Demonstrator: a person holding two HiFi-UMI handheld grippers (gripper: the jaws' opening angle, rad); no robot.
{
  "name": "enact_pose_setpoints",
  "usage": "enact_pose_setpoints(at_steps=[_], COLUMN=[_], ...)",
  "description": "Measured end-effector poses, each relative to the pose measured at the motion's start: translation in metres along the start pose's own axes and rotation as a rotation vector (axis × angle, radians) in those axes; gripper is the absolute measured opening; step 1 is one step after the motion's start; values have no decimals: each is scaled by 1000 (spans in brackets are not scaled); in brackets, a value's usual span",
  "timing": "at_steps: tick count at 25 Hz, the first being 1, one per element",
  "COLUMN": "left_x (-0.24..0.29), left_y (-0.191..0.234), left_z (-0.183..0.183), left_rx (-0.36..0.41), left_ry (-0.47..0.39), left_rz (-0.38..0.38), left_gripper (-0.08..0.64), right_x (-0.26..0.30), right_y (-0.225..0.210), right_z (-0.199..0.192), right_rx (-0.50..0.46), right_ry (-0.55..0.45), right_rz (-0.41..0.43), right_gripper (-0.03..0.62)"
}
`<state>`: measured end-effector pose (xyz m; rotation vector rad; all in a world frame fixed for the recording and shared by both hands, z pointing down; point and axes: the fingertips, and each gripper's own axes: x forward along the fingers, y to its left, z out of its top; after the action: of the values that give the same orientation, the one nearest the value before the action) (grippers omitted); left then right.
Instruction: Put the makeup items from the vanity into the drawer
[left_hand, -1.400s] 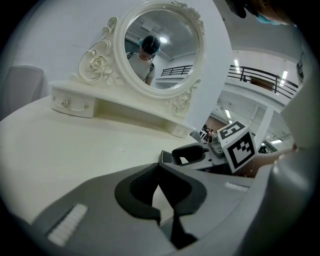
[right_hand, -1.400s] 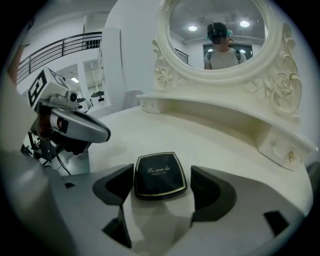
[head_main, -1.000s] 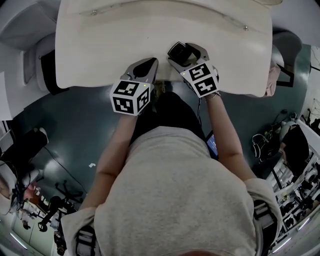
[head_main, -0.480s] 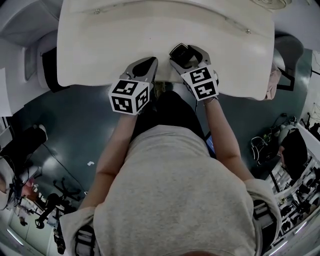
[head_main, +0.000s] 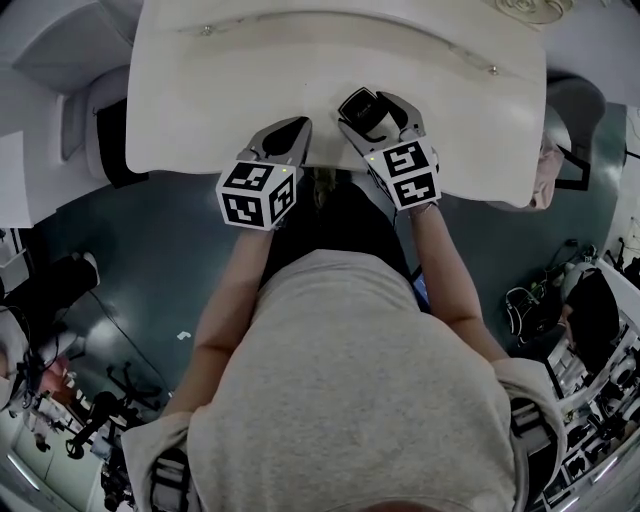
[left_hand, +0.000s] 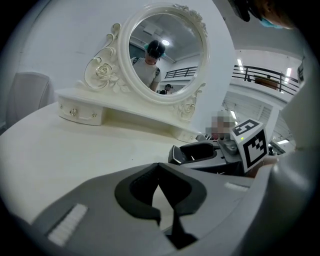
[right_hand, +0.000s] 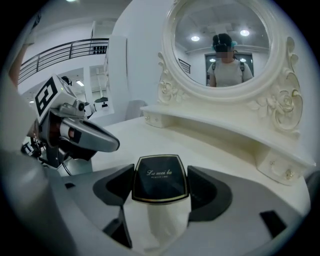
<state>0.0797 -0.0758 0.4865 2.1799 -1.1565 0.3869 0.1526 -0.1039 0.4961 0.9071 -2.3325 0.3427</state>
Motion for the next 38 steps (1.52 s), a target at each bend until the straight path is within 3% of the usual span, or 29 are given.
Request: enact_pose_setpoints(at_steps=[6,13,19,25,33,36,38], left_x=[-9,-23,-33,-40,-39,-33,-28], left_y=[7,39,73,97,151,169,181], left_z=[10,24,37,54,90,100,104], left_rx=[17,10,26,44,80,89,84], left_ry=[-24,-51,-41,-65,-110,-115,-108], left_rz=[23,46,47,-4,35,57,78], left_gripper=[9,9,9,9,9,27,88], right_x=[-1,15,29,44,61,70,75], right_y=[8,32,41,47,48,50,51], right_z=[19,47,72,96,135,145,151], right_rx=[-19,-105,-49,-20,54,42,38], right_ry=[-39,-53,-78,-109,-177,-178,-177], right_rz=[-2,-8,-50,-68,-98,-107,-113], right_gripper=[321,321,321,321,321,321,321])
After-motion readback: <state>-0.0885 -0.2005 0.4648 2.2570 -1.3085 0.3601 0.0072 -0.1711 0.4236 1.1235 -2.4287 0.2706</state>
